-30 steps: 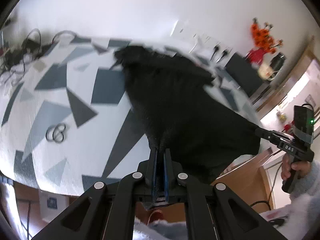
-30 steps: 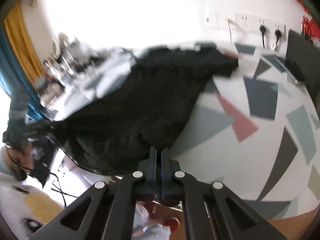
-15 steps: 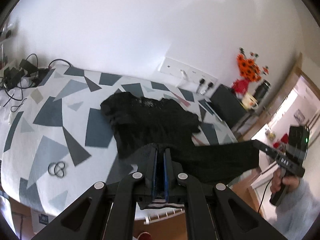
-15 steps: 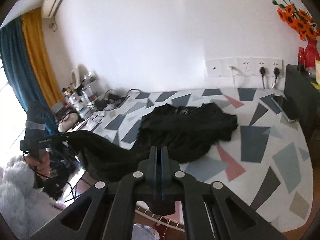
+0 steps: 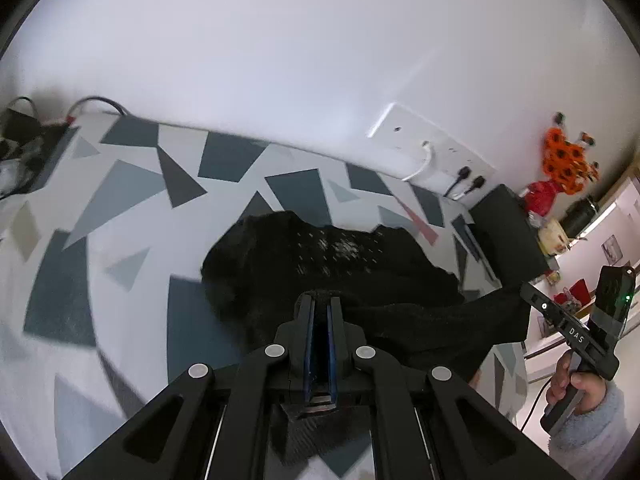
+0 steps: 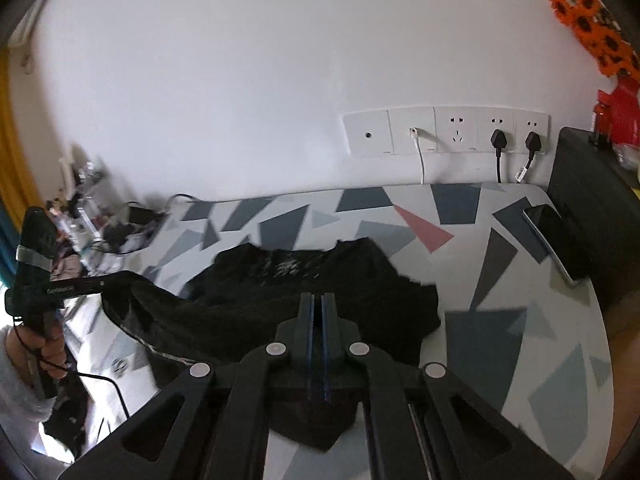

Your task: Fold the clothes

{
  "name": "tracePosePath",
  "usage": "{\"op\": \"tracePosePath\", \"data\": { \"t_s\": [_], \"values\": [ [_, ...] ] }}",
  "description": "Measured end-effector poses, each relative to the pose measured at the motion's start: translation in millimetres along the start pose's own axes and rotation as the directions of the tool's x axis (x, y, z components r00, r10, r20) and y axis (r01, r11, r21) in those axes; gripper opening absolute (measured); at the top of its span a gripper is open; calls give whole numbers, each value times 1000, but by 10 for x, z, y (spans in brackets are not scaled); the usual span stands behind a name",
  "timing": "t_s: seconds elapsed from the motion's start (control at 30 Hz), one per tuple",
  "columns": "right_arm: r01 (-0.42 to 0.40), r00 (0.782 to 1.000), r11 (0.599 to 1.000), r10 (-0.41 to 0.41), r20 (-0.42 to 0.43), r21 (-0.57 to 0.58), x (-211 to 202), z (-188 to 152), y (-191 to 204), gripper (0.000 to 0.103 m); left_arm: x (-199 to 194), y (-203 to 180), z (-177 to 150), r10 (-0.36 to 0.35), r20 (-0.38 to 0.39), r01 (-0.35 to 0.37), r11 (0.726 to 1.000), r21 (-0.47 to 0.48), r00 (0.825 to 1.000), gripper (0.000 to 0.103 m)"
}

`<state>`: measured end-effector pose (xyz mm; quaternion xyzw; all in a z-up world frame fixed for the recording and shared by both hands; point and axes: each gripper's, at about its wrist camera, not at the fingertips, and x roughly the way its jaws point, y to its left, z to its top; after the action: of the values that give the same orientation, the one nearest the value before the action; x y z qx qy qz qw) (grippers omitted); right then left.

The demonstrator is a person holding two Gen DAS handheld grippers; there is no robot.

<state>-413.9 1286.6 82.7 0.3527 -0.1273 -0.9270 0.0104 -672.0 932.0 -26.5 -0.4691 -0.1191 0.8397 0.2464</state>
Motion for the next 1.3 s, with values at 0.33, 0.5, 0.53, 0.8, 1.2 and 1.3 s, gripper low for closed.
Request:
{"op": "tracePosePath", "data": {
  "t_s": [0.33,0.5,0.53,0.8,1.2,1.3],
  "values": [
    [110,981,987,-89,-172,117,1450,534,-482,4,1158,727,611,123,-256,-154,982,-105,959,20],
    [57,977,989,-27,-211,138,1548,562,-548,11,1046,890,789,44,-285,-79,991,-112,957,20],
    [18,976,995,4,-216,100,1496,546,-469,23,964,881,792,31,-284,-61,994,-94,958,20],
    [-21,958,999,9,-287,-39,1317,168,-269,59,816,783,287,-56,-372,14,993,-116,926,38],
    [20,966,998,-1,-260,68,1573,123,-373,10,817,604,231,-11,-285,-25,992,-123,958,6],
    [36,974,997,-19,-228,74,1487,151,-383,4,708,582,273,-13,-260,-17,993,-113,965,5]
  ]
}}
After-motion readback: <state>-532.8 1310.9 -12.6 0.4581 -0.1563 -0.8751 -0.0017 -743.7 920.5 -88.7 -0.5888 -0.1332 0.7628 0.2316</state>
